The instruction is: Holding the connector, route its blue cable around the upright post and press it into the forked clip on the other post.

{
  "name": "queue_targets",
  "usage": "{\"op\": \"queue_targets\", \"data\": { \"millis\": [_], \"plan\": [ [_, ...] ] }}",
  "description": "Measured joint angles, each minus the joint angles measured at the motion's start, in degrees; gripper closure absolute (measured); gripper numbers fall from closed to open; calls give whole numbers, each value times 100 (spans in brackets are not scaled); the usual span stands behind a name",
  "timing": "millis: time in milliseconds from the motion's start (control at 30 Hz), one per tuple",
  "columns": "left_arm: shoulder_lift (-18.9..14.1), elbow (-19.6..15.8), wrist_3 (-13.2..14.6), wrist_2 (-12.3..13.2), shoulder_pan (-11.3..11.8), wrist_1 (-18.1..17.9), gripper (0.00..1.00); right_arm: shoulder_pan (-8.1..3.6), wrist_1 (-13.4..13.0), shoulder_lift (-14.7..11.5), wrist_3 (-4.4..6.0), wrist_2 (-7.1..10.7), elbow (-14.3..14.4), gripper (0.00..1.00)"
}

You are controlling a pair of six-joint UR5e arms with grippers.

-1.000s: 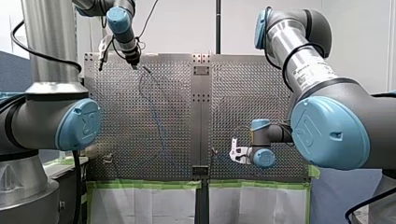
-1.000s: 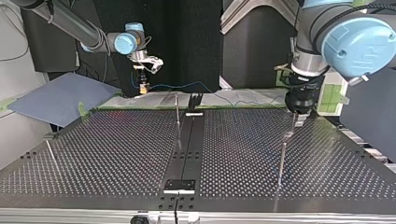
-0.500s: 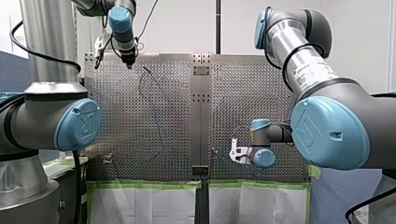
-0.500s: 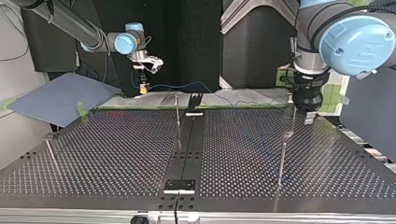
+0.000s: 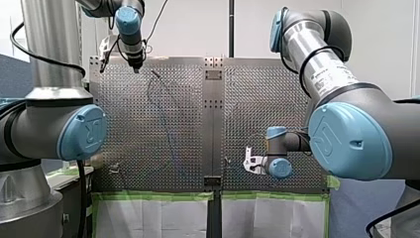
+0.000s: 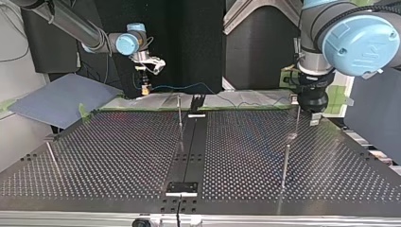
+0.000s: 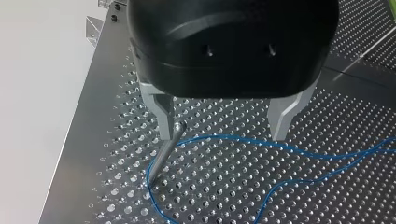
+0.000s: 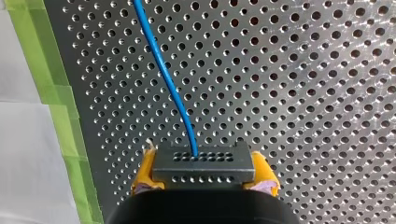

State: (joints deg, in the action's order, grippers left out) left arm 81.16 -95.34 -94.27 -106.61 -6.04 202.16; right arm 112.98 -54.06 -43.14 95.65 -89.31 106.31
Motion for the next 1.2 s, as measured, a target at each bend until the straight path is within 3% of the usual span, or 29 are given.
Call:
{"op": "queue_targets", "data": {
  "millis": [367, 667, 933, 1200],
  "plan": [
    [2, 0, 28, -17, -34, -30, 0, -1, 2, -1, 1, 0, 0, 100],
    [5, 0, 372, 137, -141, -360, 0, 0, 28, -2, -2, 1, 1, 100],
    [36, -1, 757, 416, -411, -745, 0, 0, 59, -2, -8, -1, 2, 100],
    [301, -2, 1125, 219, -744, -1113, 0, 7, 57, -1, 39, -1, 3, 100]
  ]
}}
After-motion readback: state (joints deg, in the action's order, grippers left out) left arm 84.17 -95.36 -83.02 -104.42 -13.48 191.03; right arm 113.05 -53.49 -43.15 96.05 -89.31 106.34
